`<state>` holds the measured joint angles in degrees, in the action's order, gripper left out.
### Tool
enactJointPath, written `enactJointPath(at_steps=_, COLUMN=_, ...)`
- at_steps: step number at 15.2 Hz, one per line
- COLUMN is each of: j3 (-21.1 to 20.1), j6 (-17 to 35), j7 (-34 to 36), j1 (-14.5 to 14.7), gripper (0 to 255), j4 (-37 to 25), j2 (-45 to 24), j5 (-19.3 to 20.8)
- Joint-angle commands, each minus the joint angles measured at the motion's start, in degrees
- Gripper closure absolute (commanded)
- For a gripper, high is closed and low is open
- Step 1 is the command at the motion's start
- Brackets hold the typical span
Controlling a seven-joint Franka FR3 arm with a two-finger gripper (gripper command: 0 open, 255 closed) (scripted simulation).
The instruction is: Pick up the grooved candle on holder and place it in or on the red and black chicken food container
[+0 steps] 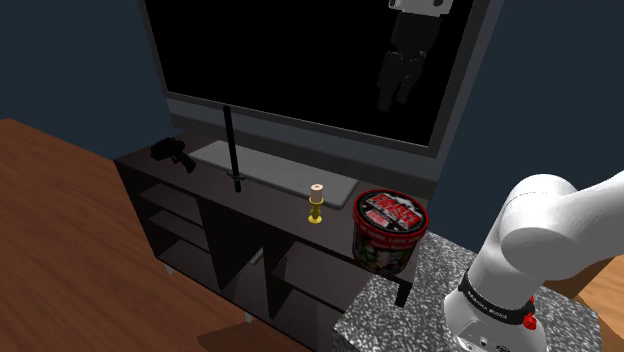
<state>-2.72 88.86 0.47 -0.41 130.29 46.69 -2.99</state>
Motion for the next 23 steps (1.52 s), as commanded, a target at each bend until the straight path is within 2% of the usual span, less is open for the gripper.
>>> enactJointPath(at_steps=1, j3=0.0, j6=0.0, j7=0.0, j1=0.0, gripper=0, j4=0.0, j2=0.0, j5=0.0)
enactJointPath(at_steps=12, j3=-5.08, j6=18.83, j7=4.64, j1=0.03, gripper=0, j4=8.93, j2=-12.96, j5=-1.04)
enactJointPath(at_steps=21, j3=-9.02, j6=33.71, j7=9.52, j1=-0.61, gripper=0, j4=9.72, j2=-29.75, j5=0.44)
enactJointPath(at_steps=23, j3=-9.47, j6=35.56, j7=10.35, j1=-0.72, gripper=0, j4=9.36, j2=-32.37, j5=0.96)
